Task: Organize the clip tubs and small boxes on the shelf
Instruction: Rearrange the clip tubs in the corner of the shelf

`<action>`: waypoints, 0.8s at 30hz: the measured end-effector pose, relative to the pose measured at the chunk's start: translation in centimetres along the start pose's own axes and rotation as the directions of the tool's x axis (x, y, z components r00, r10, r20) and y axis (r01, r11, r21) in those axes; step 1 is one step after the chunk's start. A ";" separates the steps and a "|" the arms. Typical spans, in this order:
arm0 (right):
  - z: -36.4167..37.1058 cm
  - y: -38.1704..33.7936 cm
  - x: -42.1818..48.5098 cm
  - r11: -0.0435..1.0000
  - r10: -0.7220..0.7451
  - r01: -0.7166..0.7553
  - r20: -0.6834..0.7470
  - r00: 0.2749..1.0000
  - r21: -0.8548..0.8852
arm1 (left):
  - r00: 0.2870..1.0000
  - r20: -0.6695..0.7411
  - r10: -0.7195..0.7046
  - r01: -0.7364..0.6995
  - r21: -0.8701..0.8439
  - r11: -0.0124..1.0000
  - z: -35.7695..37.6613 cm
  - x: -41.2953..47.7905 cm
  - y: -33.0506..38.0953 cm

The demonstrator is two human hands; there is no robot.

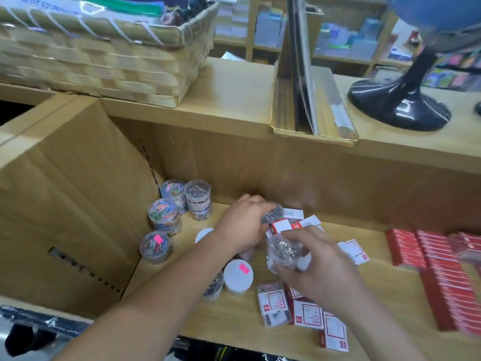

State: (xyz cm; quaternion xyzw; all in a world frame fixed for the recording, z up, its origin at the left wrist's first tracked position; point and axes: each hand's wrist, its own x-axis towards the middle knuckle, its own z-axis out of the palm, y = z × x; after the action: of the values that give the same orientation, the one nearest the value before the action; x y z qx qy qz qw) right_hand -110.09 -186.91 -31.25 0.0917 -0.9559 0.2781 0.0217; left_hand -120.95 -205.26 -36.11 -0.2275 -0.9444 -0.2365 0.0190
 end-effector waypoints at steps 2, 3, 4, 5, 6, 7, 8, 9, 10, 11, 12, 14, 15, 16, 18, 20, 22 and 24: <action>-1.2 1.0 0.0 0.991 0.060 -0.049 -0.092 0.994 0.126 | 1.000 -0.022 -0.016 0.017 0.035 0.999 0.2 0.8 -0.1; -1.7 1.5 0.0 0.980 0.095 -0.073 -0.115 0.989 0.184 | 0.999 -0.038 -0.039 0.039 0.019 0.999 0.4 1.1 -0.2; -2.2 1.9 0.1 0.968 0.130 -0.099 -0.125 0.984 0.229 | 0.997 -0.054 -0.060 0.060 -0.004 0.998 0.6 1.2 -0.2; -2.5 2.2 0.2 0.961 0.149 -0.109 -0.142 0.979 0.255 | 0.995 -0.064 -0.078 0.077 -0.020 0.997 0.7 1.3 -0.2; -2.7 2.5 0.2 0.959 0.155 -0.109 -0.163 0.974 0.263 | 0.993 -0.078 -0.088 0.086 -0.024 0.996 0.9 1.3 0.0; -2.9 2.7 0.3 0.959 0.155 -0.104 -0.182 0.971 0.264 | 0.991 -0.088 -0.099 0.098 -0.024 0.995 1.1 1.3 0.3; -3.0 2.7 0.3 0.958 0.153 -0.097 -0.194 0.969 0.271 | 0.989 -0.105 -0.108 0.105 -0.032 0.994 1.2 1.2 0.5; -3.1 2.6 0.4 0.955 0.156 -0.096 -0.198 0.968 0.281 | 0.985 -0.126 -0.119 0.114 -0.048 0.992 1.2 1.1 0.7; -3.1 2.6 0.4 0.950 0.164 -0.098 -0.203 0.965 0.298 | 0.981 -0.148 -0.125 0.116 -0.069 0.991 1.2 1.0 0.8; -3.0 2.6 0.6 0.944 0.176 -0.103 -0.214 0.961 0.312 | 0.977 -0.170 -0.129 0.115 -0.090 0.989 1.0 0.8 1.1; -2.9 2.5 0.7 0.941 0.185 -0.105 -0.230 0.956 0.322 | 0.972 -0.192 -0.135 0.114 -0.116 0.987 0.7 0.5 1.3; -2.7 2.4 1.0 0.938 0.184 -0.092 -0.254 0.949 0.335 | 0.951 -0.266 -0.159 0.114 -0.178 0.977 -0.4 -0.6 1.9; -2.6 2.3 1.1 0.936 0.178 -0.079 -0.267 0.947 0.343 | 0.933 -0.319 -0.166 0.104 -0.201 0.974 -1.2 -1.5 2.3; -2.4 2.2 1.2 0.929 0.177 -0.068 -0.272 0.946 0.365 | 0.916 -0.366 -0.164 0.085 -0.221 0.972 -2.0 -2.6 2.6; -2.2 1.3 1.5 0.901 0.168 -0.034 -0.275 0.947 0.432 | 0.893 -0.420 -0.164 0.043 -0.283 0.958 -3.5 -5.5 2.8; -1.4 0.2 1.9 0.885 0.139 0.002 -0.267 0.954 0.466 | 0.872 -0.449 -0.196 0.059 -0.301 0.952 -4.8 -8.5 1.8; -0.2 -0.8 2.4 0.878 0.107 0.021 -0.239 0.965 0.479 | 0.837 -0.480 -0.264 0.147 -0.267 0.952 -5.6 -11.0 -0.6; 1.0 -2.1 2.8 0.857 0.067 0.042 -0.192 0.979 0.514 | 0.807 -0.502 -0.311 0.243 -0.197 0.950 -6.0 -12.7 -3.1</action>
State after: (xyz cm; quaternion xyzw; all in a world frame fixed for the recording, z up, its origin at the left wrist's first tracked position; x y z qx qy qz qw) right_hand -112.46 -189.58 -30.71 0.0589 -0.8398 0.5318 0.0917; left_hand -111.34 -215.78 -33.95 -0.0141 -0.9092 -0.3478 0.2284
